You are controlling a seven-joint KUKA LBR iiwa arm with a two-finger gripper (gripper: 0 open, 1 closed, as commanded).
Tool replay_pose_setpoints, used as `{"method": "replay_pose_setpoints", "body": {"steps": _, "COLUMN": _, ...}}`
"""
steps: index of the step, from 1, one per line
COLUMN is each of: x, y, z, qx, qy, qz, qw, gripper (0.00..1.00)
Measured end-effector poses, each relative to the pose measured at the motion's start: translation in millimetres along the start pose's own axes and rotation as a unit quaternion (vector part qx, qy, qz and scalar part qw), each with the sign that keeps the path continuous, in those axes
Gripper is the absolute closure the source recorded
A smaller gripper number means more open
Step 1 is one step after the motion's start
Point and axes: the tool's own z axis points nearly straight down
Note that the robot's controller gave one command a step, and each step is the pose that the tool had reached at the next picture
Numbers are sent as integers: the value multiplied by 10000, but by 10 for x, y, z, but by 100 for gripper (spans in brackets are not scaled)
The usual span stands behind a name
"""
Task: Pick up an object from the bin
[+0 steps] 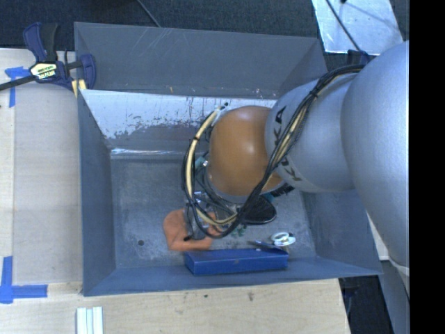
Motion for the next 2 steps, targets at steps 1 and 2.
{"method": "replay_pose_setpoints", "body": {"steps": 1, "x": 27, "y": 107, "z": -12, "qx": -1, "qy": 2, "qz": -30, "qw": 10000, "gripper": 100}}
{"method": "replay_pose_setpoints", "body": {"steps": 2, "x": -142, "y": 373, "z": 52, "qx": -6, "qy": -6, "qz": -99, "qw": 10000, "gripper": 0}}
